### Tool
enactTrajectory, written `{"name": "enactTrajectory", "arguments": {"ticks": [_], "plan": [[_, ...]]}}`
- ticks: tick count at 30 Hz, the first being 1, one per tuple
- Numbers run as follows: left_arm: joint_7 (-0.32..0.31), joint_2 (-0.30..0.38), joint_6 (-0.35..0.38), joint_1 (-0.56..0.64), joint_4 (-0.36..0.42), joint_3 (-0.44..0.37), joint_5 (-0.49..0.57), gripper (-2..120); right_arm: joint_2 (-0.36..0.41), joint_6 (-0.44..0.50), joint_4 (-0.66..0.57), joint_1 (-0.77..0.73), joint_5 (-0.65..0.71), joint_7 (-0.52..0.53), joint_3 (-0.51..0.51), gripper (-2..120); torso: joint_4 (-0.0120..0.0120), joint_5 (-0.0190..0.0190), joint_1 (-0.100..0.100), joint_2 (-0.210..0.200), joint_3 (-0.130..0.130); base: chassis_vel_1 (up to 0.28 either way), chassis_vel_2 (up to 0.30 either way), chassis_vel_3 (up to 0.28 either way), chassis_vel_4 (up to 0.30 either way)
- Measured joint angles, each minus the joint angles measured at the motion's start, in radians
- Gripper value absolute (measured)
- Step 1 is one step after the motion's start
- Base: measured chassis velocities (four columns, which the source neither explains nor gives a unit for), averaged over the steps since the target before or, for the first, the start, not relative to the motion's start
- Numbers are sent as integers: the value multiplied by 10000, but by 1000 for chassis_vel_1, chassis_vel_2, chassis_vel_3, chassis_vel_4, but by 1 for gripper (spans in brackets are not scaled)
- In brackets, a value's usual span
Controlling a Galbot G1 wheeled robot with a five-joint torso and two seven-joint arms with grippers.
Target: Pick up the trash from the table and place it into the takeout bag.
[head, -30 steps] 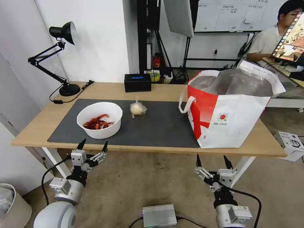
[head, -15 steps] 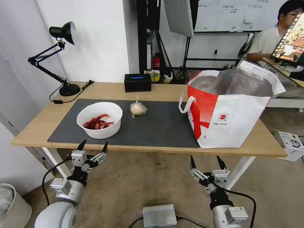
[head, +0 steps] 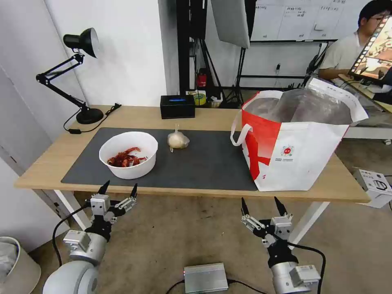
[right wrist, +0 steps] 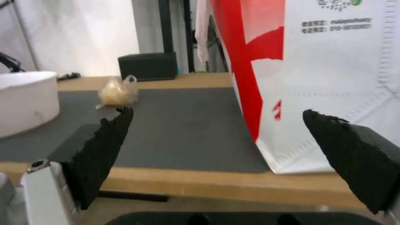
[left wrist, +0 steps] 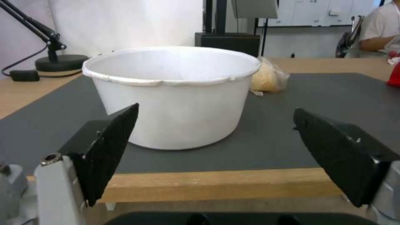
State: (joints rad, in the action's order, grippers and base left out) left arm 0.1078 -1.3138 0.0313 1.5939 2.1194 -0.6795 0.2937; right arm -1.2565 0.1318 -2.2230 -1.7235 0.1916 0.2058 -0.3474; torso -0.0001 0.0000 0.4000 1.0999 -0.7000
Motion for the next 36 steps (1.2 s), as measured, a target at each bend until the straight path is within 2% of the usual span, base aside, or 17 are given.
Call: {"name": "enactTrajectory", "arguments": {"ticks": [6, 9, 21, 36], "plan": [[-4, -132, -13, 51, 95, 19, -35, 100, 542, 72, 497, 1048, 820, -260, 357, 100, -2, 1, 0, 0, 0, 0, 0, 0, 0], [-2, -224, -92, 241, 193, -78, -71, 100, 902, 259, 1154, 2306, 1376, -418, 958, 100, 1, 1, 0, 0, -1, 0, 0, 0, 0], [48, -392, -286, 596, 309, -378, -97, 100, 1429, 405, 3160, 5620, 2356, -558, 2538, 100, 1, 1, 1, -1, -2, 0, 0, 0, 0], [82, -396, -377, 524, 160, -451, -81, 100, 1099, 121, 5586, 9003, 2794, -492, 4528, 100, 0, 0, 1, 0, -1, 0, 0, 0, 0]]}}
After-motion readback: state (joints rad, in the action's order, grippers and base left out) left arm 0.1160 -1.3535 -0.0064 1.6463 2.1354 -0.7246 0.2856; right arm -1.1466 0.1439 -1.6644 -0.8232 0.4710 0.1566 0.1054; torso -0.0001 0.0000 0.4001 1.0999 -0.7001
